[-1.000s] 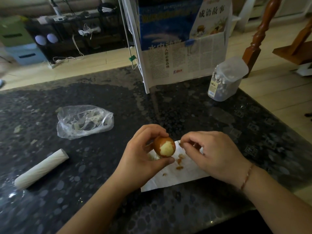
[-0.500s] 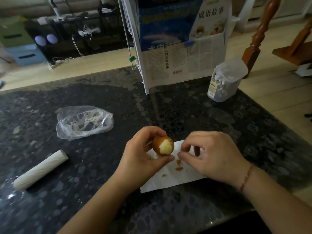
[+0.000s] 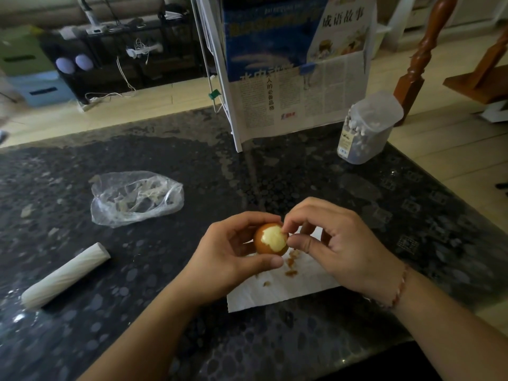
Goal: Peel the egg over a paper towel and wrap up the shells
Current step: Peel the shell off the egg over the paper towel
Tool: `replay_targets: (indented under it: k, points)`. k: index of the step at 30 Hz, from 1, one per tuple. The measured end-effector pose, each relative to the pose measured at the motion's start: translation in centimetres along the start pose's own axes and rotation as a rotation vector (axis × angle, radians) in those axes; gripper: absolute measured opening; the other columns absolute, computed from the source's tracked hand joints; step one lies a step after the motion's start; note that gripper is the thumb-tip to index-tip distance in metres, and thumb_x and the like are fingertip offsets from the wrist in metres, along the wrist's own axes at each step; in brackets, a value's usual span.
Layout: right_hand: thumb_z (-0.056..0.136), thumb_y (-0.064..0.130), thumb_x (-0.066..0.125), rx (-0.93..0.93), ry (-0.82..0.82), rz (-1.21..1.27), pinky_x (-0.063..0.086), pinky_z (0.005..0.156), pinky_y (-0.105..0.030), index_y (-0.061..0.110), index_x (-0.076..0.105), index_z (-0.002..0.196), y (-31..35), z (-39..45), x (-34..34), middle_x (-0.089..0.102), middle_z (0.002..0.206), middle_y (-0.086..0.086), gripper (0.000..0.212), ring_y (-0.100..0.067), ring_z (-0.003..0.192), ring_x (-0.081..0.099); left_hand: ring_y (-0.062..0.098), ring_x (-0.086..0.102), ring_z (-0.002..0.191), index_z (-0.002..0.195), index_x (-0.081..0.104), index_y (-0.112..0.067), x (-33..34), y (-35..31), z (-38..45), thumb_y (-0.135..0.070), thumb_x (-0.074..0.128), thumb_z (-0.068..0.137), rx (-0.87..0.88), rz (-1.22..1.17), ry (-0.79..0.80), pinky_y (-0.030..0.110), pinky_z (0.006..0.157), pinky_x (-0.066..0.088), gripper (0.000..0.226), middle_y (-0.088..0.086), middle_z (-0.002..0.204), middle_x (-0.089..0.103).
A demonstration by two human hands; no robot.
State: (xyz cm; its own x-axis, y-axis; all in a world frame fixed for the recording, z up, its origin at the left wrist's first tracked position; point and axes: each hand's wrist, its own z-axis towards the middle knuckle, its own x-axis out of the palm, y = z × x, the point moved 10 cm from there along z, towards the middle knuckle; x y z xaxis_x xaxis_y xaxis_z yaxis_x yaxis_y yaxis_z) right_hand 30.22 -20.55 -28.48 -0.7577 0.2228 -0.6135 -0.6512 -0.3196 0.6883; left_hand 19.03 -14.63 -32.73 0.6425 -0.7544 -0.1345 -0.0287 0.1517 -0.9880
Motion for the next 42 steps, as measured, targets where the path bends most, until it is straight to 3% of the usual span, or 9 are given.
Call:
replay_targets:
  k: [6, 10, 13, 16, 25, 33, 35, 39, 42]
  points:
    - [0.091, 0.016, 0.063, 0.057, 0.131, 0.032, 0.047, 0.074, -0.021, 0.019, 0.059, 0.088, -0.7, 0.0, 1.2, 0.053, 0.094, 0.01, 0.006, -0.015, 0.089, 0.054, 0.029, 0.067, 0.111, 0.121, 0.065, -0.017, 0.2, 0.9, -0.2, -0.023, 0.076, 0.08, -0.042, -0.133, -0.004, 0.038, 0.088, 0.057, 0.044, 0.008, 0.119, 0.069]
    - [0.095, 0.016, 0.056, 0.135, 0.075, 0.097, 0.047, 0.072, -0.024, 0.018, 0.056, 0.087, -1.4, 0.2, 1.3, 0.05, 0.087, 0.009, 0.008, -0.013, 0.084, 0.052, 0.032, 0.071, 0.102, 0.119, 0.062, -0.021, 0.3, 1.3, 0.0, -0.034, 0.071, 0.085, -0.079, -0.175, -0.073, 0.035, 0.076, 0.06, 0.037, 0.01, 0.115, 0.07]
    - [0.093, 0.019, 0.059, 0.198, 0.019, 0.128, 0.047, 0.071, -0.016, 0.019, 0.058, 0.09, -2.0, 0.3, 1.1, 0.054, 0.085, 0.012, 0.004, -0.01, 0.086, 0.053, 0.027, 0.073, 0.097, 0.11, 0.062, -0.029, -0.3, 1.7, 0.0, -0.045, 0.071, 0.081, -0.11, -0.165, -0.16, 0.03, 0.069, 0.06, 0.034, 0.005, 0.11, 0.073]
    - [0.088, 0.019, 0.067, 0.223, -0.007, 0.14, 0.044, 0.069, -0.008, 0.022, 0.06, 0.091, -2.1, 0.2, 0.9, 0.056, 0.083, 0.015, 0.008, -0.007, 0.086, 0.054, 0.024, 0.073, 0.097, 0.107, 0.063, -0.03, -0.3, 1.6, 0.1, -0.043, 0.07, 0.081, -0.104, -0.159, -0.156, 0.028, 0.069, 0.06, 0.029, 0.002, 0.109, 0.073]
    - [0.091, 0.013, 0.062, 0.235, 0.022, 0.155, 0.043, 0.064, -0.01, 0.016, 0.059, 0.086, -2.2, 0.1, 1.2, 0.055, 0.08, 0.01, 0.007, -0.007, 0.078, 0.053, 0.02, 0.072, 0.103, 0.111, 0.065, -0.038, -0.7, 1.2, 0.0, -0.029, 0.089, 0.065, -0.045, -0.028, -0.168, 0.033, 0.081, 0.06, 0.053, -0.006, 0.118, 0.069]
    - [0.096, 0.02, 0.053, 0.23, -0.001, 0.053, 0.047, 0.068, -0.035, 0.022, 0.054, 0.087, -2.7, -0.3, 1.5, 0.053, 0.082, 0.009, 0.009, -0.013, 0.077, 0.053, 0.008, 0.071, 0.1, 0.11, 0.063, -0.042, -0.8, 0.3, -0.1, -0.032, 0.085, 0.064, 0.002, 0.093, -0.248, 0.023, 0.077, 0.059, 0.052, -0.021, 0.116, 0.064]
    - [0.096, 0.023, 0.052, 0.23, 0.013, 0.036, 0.048, 0.068, -0.033, 0.025, 0.053, 0.086, -2.7, -0.4, 1.7, 0.053, 0.082, 0.01, 0.01, -0.013, 0.078, 0.053, 0.008, 0.071, 0.101, 0.11, 0.063, -0.042, -0.9, 0.3, -0.2, -0.032, 0.085, 0.063, -0.004, 0.109, -0.249, 0.024, 0.078, 0.059, 0.052, -0.022, 0.116, 0.064]
    - [0.092, 0.025, 0.06, 0.245, -0.051, 0.134, 0.046, 0.064, -0.013, 0.024, 0.057, 0.088, -2.7, -0.4, 1.6, 0.057, 0.083, 0.012, 0.005, -0.01, 0.081, 0.056, 0.007, 0.069, 0.103, 0.109, 0.063, -0.043, -1.3, 0.1, -0.3, -0.033, 0.084, 0.063, 0.01, 0.126, -0.262, 0.024, 0.078, 0.059, 0.052, -0.021, 0.116, 0.064]
    - [0.085, 0.025, 0.069, 0.268, -0.115, 0.186, 0.046, 0.069, -0.01, 0.025, 0.06, 0.089, -2.8, -0.5, 1.1, 0.062, 0.084, 0.011, 0.01, -0.008, 0.082, 0.06, 0.007, 0.069, 0.102, 0.109, 0.063, -0.044, -1.1, -0.1, -0.3, -0.034, 0.084, 0.063, 0.025, 0.146, -0.263, 0.023, 0.077, 0.059, 0.052, -0.02, 0.116, 0.064]
